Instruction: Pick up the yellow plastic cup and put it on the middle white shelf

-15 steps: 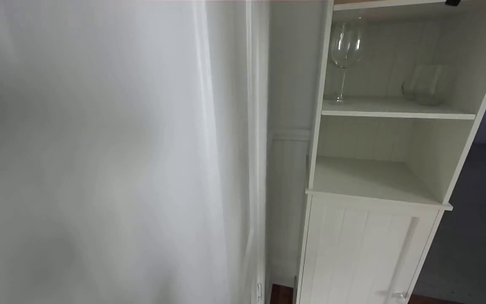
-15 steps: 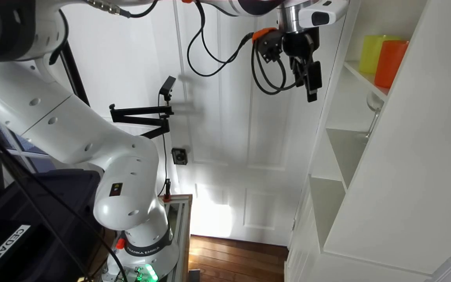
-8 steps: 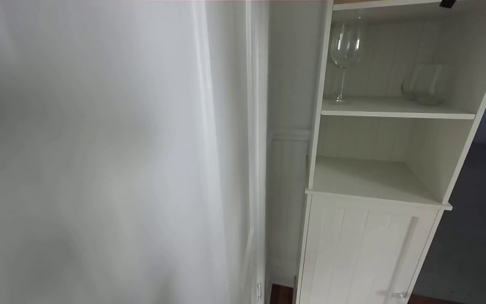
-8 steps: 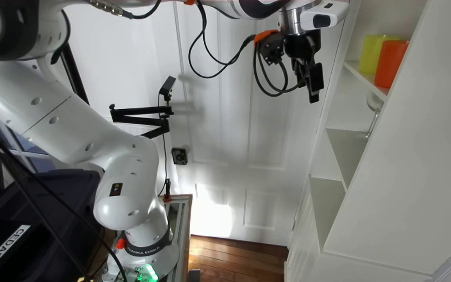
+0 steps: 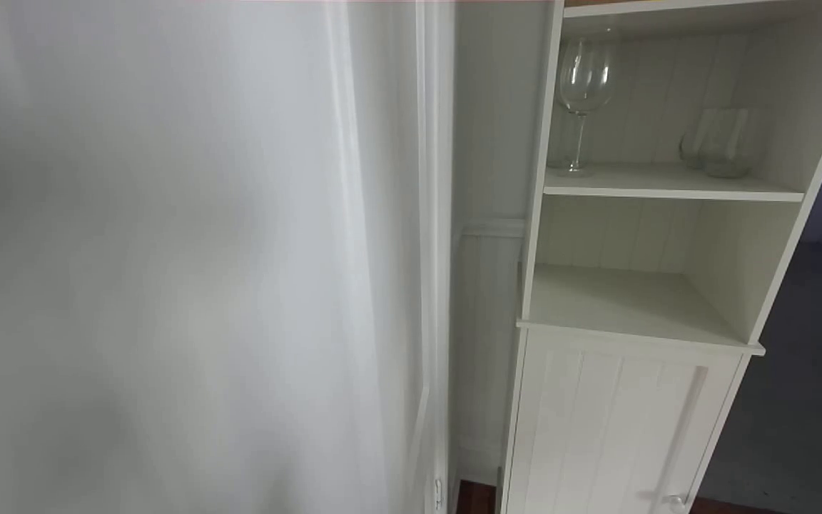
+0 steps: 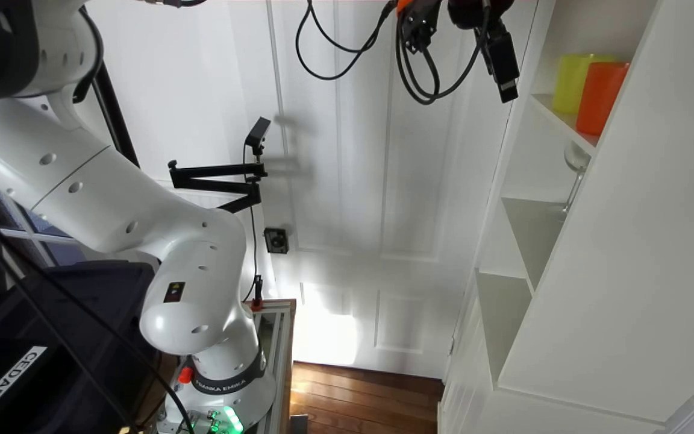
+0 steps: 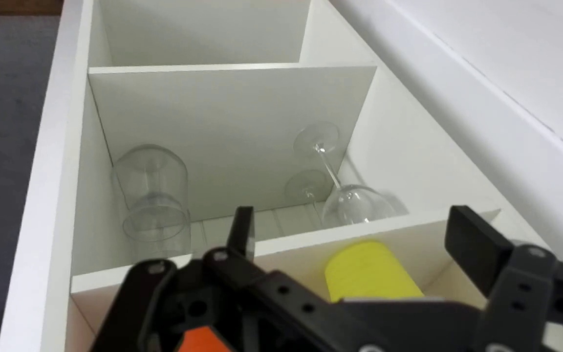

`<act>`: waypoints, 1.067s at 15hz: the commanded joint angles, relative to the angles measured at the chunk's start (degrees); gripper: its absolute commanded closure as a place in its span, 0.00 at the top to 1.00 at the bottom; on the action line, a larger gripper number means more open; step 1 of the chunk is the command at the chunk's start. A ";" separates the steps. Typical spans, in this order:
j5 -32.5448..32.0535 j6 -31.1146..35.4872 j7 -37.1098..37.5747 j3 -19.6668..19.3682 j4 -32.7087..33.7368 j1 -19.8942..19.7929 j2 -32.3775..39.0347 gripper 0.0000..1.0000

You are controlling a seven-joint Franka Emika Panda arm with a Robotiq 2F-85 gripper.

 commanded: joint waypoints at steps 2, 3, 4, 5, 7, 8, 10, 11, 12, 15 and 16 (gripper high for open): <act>5.12 0.16 6.29 0.68 4.28 -2.09 1.45 1.00; 5.53 0.63 7.40 0.82 4.72 -2.49 1.71 1.00; 5.18 0.59 9.03 1.28 5.39 -3.24 2.29 1.00; 4.73 0.59 10.76 1.74 5.97 -3.93 2.85 1.00; 4.53 2.25 13.74 2.40 6.58 -4.59 4.21 1.00; 4.65 3.11 14.99 2.58 6.82 -4.65 4.85 1.00; 5.16 6.65 17.44 2.95 6.87 -4.33 6.12 1.00; 4.80 8.31 18.71 3.24 6.90 -4.33 6.73 1.00; 4.57 9.89 19.93 3.48 6.84 -4.27 7.35 1.00; 2.25 12.55 24.33 4.61 6.74 -5.32 8.74 1.00; 2.14 13.13 25.13 4.60 6.84 -5.16 9.25 1.00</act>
